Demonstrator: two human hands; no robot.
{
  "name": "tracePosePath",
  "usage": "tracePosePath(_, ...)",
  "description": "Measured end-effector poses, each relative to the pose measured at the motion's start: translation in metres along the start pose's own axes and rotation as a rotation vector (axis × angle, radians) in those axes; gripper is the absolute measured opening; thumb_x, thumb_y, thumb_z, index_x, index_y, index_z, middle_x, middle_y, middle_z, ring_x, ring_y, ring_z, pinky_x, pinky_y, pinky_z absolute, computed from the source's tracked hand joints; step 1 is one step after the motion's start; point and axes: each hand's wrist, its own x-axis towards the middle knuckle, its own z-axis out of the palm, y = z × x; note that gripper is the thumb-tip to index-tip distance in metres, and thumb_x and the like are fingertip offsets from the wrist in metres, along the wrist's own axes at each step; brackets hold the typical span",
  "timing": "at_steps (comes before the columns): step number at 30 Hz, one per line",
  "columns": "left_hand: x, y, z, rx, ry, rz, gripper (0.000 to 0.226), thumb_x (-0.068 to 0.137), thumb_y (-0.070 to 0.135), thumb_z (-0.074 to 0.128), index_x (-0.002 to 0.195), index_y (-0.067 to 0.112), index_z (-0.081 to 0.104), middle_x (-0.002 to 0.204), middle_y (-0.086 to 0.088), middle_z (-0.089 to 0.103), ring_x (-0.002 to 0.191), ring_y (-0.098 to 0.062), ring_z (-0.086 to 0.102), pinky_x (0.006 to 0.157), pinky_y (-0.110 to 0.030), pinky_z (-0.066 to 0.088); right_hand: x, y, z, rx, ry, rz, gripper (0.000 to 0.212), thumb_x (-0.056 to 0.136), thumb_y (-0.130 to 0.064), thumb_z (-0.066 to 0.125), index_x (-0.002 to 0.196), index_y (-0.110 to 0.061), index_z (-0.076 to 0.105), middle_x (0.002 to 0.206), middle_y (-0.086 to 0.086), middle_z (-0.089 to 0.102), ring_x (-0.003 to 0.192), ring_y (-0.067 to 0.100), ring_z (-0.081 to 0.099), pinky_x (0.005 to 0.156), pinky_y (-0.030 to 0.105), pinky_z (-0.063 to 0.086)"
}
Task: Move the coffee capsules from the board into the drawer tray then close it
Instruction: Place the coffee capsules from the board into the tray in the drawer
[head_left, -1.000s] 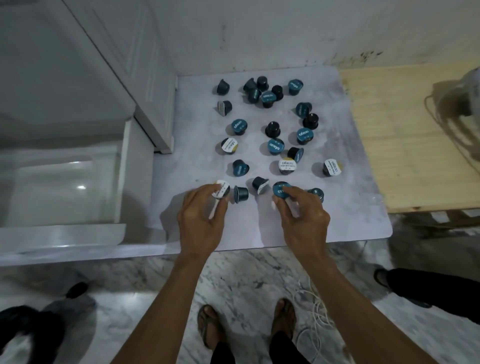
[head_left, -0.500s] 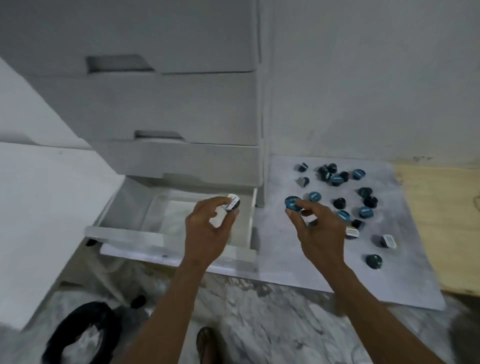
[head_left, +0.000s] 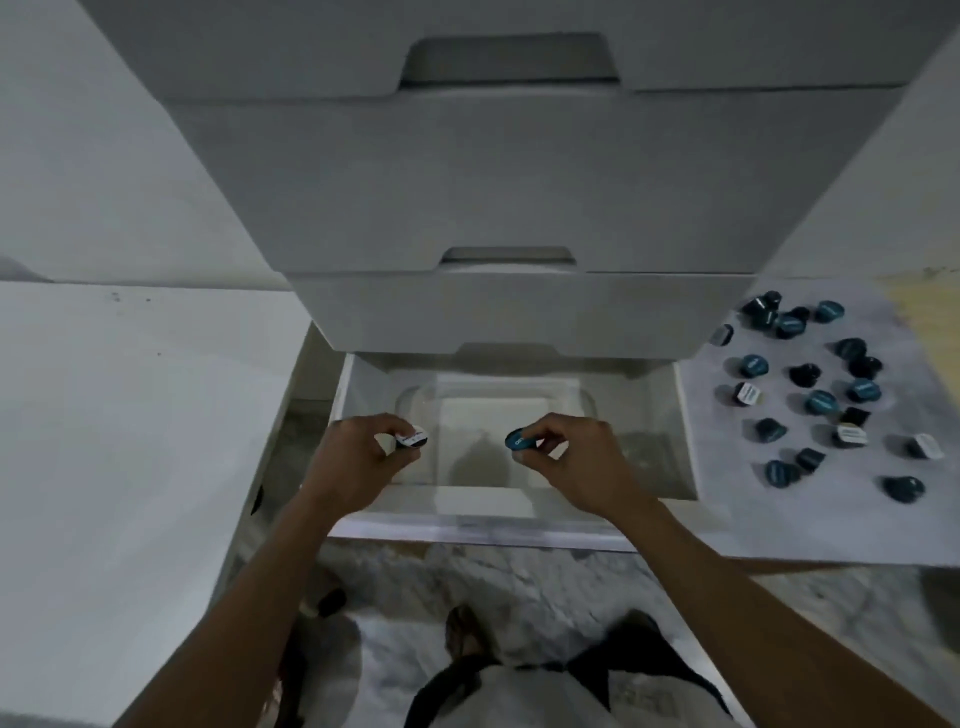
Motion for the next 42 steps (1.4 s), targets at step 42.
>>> tracePosePath(42, 0.076, -0.045, 0.053, 0.274, -0.728, 0.082, 0.019, 0.077, 0.025, 0.076, 0.091, 0.031, 0.064, 0.097, 0.006, 0.07, 0.093, -0.013, 0.065, 0.082, -0.038, 0.056, 0.07, 0.024, 0.085, -0.266, -0.68, 0.196, 0.013, 0.081, -0.013, 0.076, 0.093, -0.016, 0.073, 0.098, 0.0, 0.07, 0.088, 0.014, 0.065, 0.075, 0.021, 0.049)
